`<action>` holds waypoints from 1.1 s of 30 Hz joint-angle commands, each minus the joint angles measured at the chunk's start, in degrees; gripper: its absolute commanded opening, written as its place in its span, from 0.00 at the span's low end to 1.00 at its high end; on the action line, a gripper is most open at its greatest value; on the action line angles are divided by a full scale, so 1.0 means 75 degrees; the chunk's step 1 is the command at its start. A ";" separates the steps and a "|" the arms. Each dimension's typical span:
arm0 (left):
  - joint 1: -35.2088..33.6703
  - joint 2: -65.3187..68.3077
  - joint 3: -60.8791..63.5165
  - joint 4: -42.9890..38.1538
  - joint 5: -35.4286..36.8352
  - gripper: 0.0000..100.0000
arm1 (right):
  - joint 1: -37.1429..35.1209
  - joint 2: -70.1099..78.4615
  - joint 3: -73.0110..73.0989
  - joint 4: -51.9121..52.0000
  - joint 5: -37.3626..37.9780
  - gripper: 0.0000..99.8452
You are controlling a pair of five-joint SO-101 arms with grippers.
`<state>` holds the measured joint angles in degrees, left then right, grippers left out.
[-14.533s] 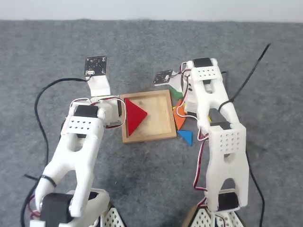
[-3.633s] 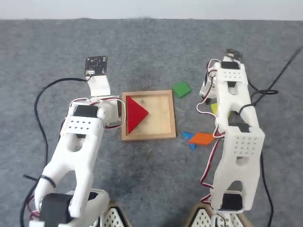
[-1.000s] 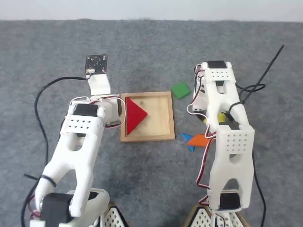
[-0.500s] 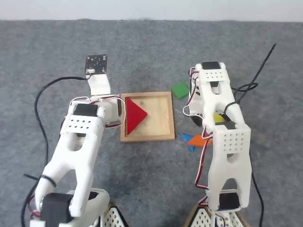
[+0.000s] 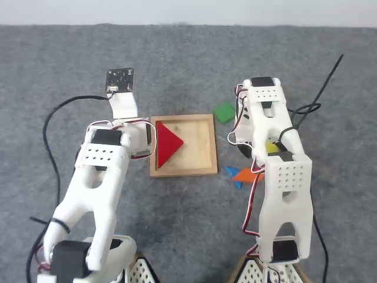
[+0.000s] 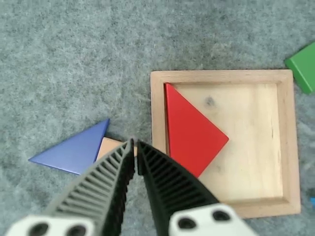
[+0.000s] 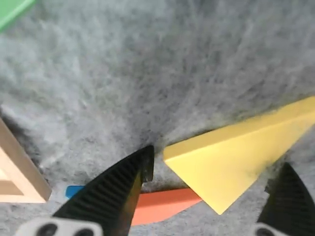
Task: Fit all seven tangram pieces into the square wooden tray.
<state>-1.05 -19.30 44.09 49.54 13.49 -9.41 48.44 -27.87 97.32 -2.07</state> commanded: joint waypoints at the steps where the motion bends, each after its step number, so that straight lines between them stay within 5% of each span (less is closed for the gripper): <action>1: -0.0035 -0.0129 -0.0381 0.0059 -0.0094 0.02 | -0.0018 0.0182 0.0023 0.0100 -0.0105 0.38; 7: -0.0035 -0.0129 -0.0381 0.0059 -0.0094 0.02 | 0.0018 0.0217 0.0023 0.0076 -0.0117 0.25; 24: -0.0035 -0.0129 -0.0369 0.0059 -0.0094 0.02 | 0.0018 0.0217 0.0023 0.0111 -0.0234 0.24; 33: -0.0035 -0.0129 -0.0381 0.0059 -0.0094 0.02 | -0.0029 0.0205 0.0012 -0.0193 -0.1747 0.24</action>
<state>-1.05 -19.30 44.09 49.54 13.49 -8.53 48.35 -27.87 97.41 -11.56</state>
